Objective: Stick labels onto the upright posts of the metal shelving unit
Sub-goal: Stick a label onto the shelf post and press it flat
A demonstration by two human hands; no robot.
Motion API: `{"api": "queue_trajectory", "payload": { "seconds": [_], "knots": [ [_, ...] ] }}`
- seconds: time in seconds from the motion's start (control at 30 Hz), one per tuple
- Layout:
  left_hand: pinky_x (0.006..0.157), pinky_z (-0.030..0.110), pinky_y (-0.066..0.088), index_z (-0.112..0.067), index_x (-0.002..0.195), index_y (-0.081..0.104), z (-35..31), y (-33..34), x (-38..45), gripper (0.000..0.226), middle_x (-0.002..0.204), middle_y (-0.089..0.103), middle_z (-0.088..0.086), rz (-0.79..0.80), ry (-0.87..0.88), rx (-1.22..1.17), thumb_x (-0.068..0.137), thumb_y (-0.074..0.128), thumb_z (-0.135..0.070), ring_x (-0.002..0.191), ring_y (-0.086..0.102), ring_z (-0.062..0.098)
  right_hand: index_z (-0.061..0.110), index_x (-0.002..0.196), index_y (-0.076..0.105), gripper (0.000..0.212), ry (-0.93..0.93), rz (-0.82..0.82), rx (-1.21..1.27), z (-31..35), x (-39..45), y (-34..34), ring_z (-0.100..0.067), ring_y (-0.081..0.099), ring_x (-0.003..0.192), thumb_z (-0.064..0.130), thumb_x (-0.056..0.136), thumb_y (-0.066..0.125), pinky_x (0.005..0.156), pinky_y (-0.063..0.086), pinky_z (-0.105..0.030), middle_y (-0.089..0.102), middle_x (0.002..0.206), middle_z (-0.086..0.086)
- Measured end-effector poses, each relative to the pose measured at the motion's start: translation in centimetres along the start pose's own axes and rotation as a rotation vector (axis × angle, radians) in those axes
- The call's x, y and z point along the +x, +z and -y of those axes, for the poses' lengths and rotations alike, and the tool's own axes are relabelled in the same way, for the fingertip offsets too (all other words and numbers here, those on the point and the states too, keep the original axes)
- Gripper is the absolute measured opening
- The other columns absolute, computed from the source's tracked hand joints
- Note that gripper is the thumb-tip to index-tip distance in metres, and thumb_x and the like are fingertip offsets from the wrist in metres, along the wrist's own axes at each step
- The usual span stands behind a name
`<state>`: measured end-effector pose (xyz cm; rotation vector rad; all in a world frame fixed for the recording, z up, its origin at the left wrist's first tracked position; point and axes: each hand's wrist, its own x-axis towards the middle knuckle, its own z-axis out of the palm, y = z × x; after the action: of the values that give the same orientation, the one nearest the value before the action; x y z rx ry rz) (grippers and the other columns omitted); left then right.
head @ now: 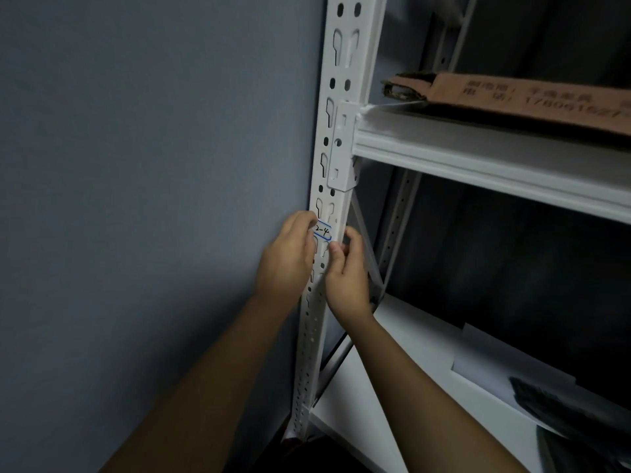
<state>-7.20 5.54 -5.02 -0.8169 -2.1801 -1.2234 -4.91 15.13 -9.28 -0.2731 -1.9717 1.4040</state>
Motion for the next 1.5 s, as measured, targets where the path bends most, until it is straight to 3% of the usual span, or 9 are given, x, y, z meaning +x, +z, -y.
{"api": "queue_trajectory", "payload": {
  "seconds": [0.13,0.27,0.4,0.47,0.73,1.0,1.23,1.4,1.5],
  "knots": [
    [0.077,0.042,0.05,-0.004,0.111,0.055,-0.1,-0.4,0.1,0.018,0.121,0.054,0.007,0.088,0.019,0.094,0.094,0.047,-0.006,0.093,0.059,0.028,0.037,0.13,0.036,0.036,0.033,0.018,-0.001,0.4,-0.1,-0.1,-0.017,0.057,0.113,0.045,0.095,0.036,0.095,0.049,-0.046,0.055,0.128,-0.003],
    [0.075,0.037,0.051,-0.006,0.1,0.054,0.5,-0.1,-0.7,0.009,0.124,0.054,0.006,0.164,-0.006,0.153,0.093,0.049,-0.007,0.094,0.06,0.028,0.036,0.129,0.037,0.032,0.034,0.018,0.007,0.2,0.0,-0.3,-0.016,0.057,0.114,0.04,0.098,0.037,0.097,0.048,-0.044,0.055,0.128,-0.002],
    [0.088,0.042,0.051,-0.018,0.138,0.039,0.1,-0.1,-0.6,0.044,0.132,0.055,0.004,0.125,-0.102,0.005,0.095,0.045,-0.012,0.108,0.06,0.024,0.042,0.123,0.038,0.024,0.03,0.038,0.034,-0.1,0.2,-0.3,-0.012,0.058,0.11,0.035,0.1,0.038,0.094,0.051,-0.043,0.056,0.126,-0.001],
    [0.092,0.033,0.049,-0.018,0.144,0.033,0.1,0.0,-1.2,0.051,0.138,0.05,0.004,0.121,-0.081,-0.005,0.095,0.045,-0.009,0.113,0.057,0.021,0.043,0.122,0.038,0.022,0.027,0.039,0.035,-0.3,0.2,-0.3,-0.01,0.059,0.109,0.035,0.101,0.038,0.093,0.052,-0.042,0.057,0.125,-0.001],
    [0.091,0.022,0.045,-0.013,0.141,0.039,0.3,0.2,-1.9,0.049,0.139,0.048,0.004,0.06,-0.058,-0.052,0.093,0.047,-0.004,0.117,0.054,0.017,0.036,0.128,0.038,0.026,0.02,0.022,0.03,-0.4,0.1,-0.3,-0.008,0.057,0.11,0.033,0.102,0.037,0.093,0.051,-0.035,0.054,0.129,0.001],
    [0.087,0.037,0.054,-0.011,0.134,0.045,0.1,-0.3,-1.0,0.048,0.131,0.052,0.007,0.08,-0.058,-0.082,0.088,0.043,0.004,0.108,0.06,0.021,0.038,0.127,0.036,0.028,0.012,-0.019,0.001,-0.5,0.1,0.2,-0.016,0.056,0.114,0.04,0.099,0.036,0.096,0.048,-0.045,0.055,0.128,-0.002],
    [0.085,0.036,0.053,-0.016,0.131,0.044,-0.7,-1.0,-0.5,0.045,0.13,0.052,0.004,0.13,-0.098,-0.03,0.089,0.043,0.002,0.104,0.06,0.021,0.039,0.124,0.039,0.029,0.021,0.0,0.012,-0.4,0.2,0.2,-0.015,0.058,0.111,0.044,0.095,0.036,0.095,0.049,-0.046,0.056,0.125,-0.002],
    [0.068,0.028,0.04,-0.011,0.105,0.052,-0.5,-1.1,-0.9,0.017,0.122,0.049,0.001,0.257,-0.079,0.176,0.09,0.045,-0.004,0.091,0.059,0.026,0.031,0.127,0.04,0.028,0.012,0.017,0.005,-0.1,0.3,-0.1,-0.016,0.057,0.112,0.034,0.099,0.037,0.097,0.047,-0.045,0.056,0.127,-0.004],
    [0.078,0.026,0.046,-0.015,0.123,0.047,-0.6,-1.3,-0.8,0.036,0.125,0.054,0.002,0.229,-0.157,0.042,0.09,0.044,-0.002,0.103,0.059,0.021,0.033,0.125,0.04,0.025,0.007,0.024,0.016,0.0,0.3,-0.3,-0.016,0.058,0.111,0.032,0.1,0.038,0.097,0.048,-0.045,0.057,0.125,-0.004]
  ]
}}
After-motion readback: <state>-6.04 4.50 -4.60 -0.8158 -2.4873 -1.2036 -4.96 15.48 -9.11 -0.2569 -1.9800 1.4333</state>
